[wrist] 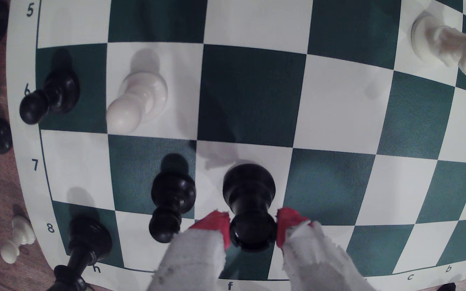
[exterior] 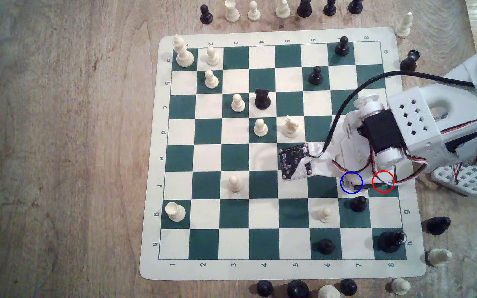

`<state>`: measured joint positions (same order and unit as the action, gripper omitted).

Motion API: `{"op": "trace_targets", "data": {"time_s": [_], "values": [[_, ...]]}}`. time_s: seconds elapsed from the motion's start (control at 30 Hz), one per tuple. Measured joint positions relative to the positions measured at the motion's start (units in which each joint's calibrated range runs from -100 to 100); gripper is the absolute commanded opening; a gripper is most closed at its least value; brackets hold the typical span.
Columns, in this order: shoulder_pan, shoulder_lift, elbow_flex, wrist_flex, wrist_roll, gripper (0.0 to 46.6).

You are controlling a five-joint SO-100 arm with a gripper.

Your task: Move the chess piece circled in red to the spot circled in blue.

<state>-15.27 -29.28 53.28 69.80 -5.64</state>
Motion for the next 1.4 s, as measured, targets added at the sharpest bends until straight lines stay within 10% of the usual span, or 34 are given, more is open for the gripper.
{"op": "trace_targets", "data": {"time_s": [0.37, 1.4], "values": [[-0.66, 0.00, 0.00, 0.00, 0.00, 12.4], [-1.18, -18.27, 2.26, 11.87, -1.76, 18.8]]}}
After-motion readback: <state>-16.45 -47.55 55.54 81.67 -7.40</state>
